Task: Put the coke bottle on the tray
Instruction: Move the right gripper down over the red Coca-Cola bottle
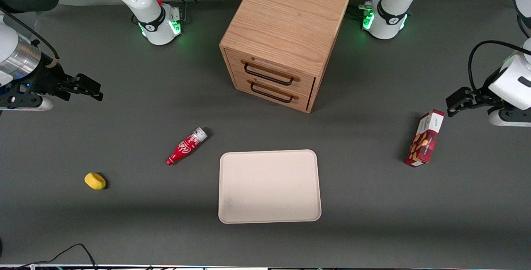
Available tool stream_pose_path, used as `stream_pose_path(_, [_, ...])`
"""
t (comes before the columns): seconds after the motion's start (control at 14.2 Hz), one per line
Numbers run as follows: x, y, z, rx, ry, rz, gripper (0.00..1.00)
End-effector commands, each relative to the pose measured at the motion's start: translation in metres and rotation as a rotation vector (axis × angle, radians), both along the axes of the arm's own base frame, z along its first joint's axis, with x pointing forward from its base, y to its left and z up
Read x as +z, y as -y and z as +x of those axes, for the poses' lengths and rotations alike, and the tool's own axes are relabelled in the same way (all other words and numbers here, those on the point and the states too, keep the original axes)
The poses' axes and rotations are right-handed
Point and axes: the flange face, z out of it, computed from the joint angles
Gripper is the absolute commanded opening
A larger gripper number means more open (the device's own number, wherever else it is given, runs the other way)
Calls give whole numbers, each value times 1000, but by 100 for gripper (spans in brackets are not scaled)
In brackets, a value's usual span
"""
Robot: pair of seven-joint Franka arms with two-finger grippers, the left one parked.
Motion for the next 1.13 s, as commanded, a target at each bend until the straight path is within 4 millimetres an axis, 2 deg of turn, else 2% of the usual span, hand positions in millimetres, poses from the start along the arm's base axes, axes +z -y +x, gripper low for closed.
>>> stream_pose_path(0.0, [6, -1, 3, 17, 10, -12, 100])
stream_pose_path(0.28, [-4, 4, 12, 8, 13, -4, 100])
stream_pose_path(0.56, [-28, -1, 29, -6, 9, 25, 100])
stream_pose_path(0.63, [-38, -7, 36, -68, 6, 40, 100])
stream_pose_path(0.85, [-80, -49, 54, -342, -47, 77, 100])
stream_pose_path(1.06, [-117, -106, 61, -538, -90, 70, 100])
